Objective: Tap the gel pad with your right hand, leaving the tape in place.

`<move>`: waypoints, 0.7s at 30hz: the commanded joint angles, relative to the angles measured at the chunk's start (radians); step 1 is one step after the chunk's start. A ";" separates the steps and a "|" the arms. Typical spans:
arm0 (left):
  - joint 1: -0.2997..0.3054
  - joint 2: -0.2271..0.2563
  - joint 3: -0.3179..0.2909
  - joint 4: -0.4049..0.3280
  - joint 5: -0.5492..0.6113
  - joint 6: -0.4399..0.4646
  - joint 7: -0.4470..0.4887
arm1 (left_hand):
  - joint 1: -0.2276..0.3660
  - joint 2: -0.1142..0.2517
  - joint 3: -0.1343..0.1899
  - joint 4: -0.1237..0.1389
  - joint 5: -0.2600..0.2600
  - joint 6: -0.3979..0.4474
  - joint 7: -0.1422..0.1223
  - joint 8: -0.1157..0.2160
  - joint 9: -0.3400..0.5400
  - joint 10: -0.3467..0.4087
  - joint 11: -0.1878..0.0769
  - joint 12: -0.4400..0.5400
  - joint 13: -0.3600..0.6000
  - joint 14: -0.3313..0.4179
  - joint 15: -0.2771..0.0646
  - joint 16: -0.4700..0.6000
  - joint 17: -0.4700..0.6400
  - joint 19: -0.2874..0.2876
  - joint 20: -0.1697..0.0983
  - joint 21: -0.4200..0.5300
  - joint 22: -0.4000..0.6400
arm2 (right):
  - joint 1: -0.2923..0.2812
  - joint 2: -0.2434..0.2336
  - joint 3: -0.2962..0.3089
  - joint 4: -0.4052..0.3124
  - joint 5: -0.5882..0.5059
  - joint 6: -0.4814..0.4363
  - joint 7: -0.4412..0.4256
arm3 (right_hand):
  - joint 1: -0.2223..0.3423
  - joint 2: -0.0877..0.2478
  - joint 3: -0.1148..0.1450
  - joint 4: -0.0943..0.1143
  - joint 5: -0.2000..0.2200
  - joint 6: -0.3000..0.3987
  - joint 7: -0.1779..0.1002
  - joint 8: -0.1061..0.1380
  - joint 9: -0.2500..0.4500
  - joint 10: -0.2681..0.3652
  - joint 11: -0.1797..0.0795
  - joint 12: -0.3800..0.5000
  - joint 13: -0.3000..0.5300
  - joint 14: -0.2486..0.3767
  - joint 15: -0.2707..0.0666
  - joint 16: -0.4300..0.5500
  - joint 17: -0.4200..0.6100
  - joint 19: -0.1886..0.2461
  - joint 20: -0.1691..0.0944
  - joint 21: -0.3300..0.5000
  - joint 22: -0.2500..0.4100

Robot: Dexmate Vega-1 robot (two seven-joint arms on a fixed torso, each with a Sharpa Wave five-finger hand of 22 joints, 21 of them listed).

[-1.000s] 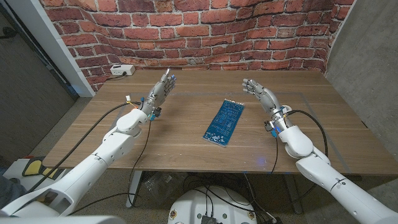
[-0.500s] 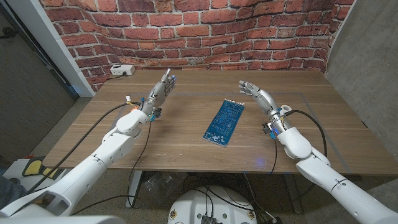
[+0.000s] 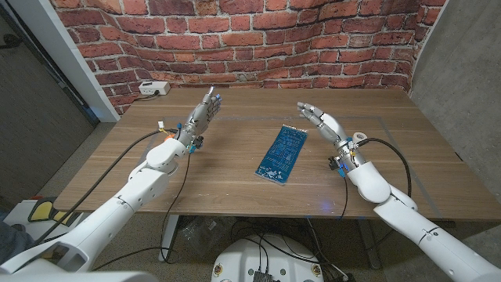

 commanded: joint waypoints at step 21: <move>0.012 0.007 -0.010 -0.015 0.003 -0.017 0.000 | 0.000 -0.001 -0.012 0.001 -0.001 0.009 -0.002 0.000 0.006 0.010 -0.006 0.002 0.003 0.014 -0.001 0.010 0.003 -0.003 0.004 0.002 0.003 | -0.009 -0.010 -0.027 -0.016 -0.422 -0.057 -0.304 | 0.028 0.015 0.011 -0.037 0.010 0.052 -0.065 0.014 0.003 0.079 -0.065 0.024 -0.001 0.144 -0.066 0.025 0.000 0.125 -0.031 -0.005 0.002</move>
